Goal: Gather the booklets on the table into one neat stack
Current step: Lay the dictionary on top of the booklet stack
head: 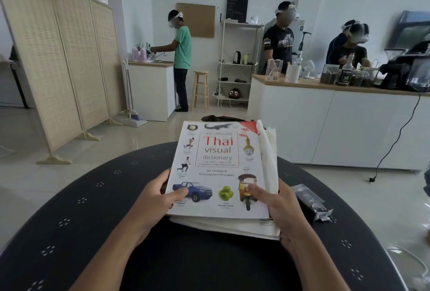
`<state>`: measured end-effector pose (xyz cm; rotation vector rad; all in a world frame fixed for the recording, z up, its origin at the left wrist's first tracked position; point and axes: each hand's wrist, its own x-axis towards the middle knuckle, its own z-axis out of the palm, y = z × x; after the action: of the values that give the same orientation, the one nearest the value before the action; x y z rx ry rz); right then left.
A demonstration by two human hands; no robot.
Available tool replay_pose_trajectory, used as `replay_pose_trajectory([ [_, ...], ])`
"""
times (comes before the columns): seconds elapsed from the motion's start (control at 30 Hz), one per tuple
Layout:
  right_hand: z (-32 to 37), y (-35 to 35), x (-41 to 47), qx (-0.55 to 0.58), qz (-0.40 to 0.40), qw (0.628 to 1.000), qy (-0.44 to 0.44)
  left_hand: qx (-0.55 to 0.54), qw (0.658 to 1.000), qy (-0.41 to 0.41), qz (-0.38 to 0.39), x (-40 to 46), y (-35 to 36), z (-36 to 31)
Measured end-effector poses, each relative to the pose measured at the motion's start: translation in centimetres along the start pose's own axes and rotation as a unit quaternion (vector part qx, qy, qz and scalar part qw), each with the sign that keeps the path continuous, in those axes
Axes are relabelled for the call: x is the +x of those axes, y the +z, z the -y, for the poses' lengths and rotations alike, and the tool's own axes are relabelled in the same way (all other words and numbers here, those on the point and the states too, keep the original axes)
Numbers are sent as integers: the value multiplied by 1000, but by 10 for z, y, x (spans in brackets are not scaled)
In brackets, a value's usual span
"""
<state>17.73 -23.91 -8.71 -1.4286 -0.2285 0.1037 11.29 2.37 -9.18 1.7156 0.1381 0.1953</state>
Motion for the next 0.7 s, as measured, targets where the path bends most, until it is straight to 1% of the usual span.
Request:
replay_pose_trajectory([
  [0.13,3,-3,0,55,18,996,-64,-81,997,9,-6,2,6,-2],
  [0.23,5,-3,0,67,48,994,-77,-100,994,33,-33,0,14,-6],
  [0.43,4,-4,-1,70,77,991,-80,-132,980,119,-88,-3,19,-6],
  [0.6,11,-2,-2,41,97,989,-104,-163,961,190,-116,-3,16,-5],
  [0.7,11,4,-3,5,85,989,-123,-170,957,202,-118,-4,13,-6],
])
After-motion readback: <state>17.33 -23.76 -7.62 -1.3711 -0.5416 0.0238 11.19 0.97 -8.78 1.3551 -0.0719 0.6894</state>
